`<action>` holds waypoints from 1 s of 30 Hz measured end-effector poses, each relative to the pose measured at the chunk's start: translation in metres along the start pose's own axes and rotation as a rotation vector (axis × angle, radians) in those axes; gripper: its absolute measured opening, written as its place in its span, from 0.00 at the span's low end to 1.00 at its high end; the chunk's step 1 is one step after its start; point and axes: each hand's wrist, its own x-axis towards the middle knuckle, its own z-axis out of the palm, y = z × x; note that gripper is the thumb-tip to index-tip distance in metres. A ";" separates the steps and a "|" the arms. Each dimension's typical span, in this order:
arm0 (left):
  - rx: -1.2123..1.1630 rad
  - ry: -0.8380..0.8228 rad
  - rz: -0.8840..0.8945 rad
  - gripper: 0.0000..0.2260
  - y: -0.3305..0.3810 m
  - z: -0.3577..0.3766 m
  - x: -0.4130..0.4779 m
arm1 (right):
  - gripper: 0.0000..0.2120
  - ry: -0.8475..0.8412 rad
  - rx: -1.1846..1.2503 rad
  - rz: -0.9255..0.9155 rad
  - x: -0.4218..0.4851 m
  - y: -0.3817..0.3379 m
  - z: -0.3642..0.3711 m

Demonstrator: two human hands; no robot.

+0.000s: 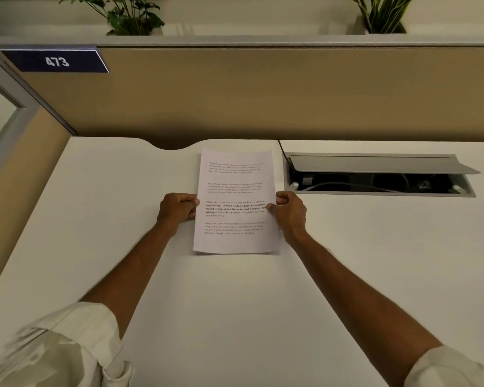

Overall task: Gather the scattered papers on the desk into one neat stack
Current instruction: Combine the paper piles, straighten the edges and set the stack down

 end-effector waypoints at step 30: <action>0.294 0.188 0.188 0.09 0.016 0.008 0.029 | 0.13 0.205 0.009 -0.075 0.013 0.002 0.019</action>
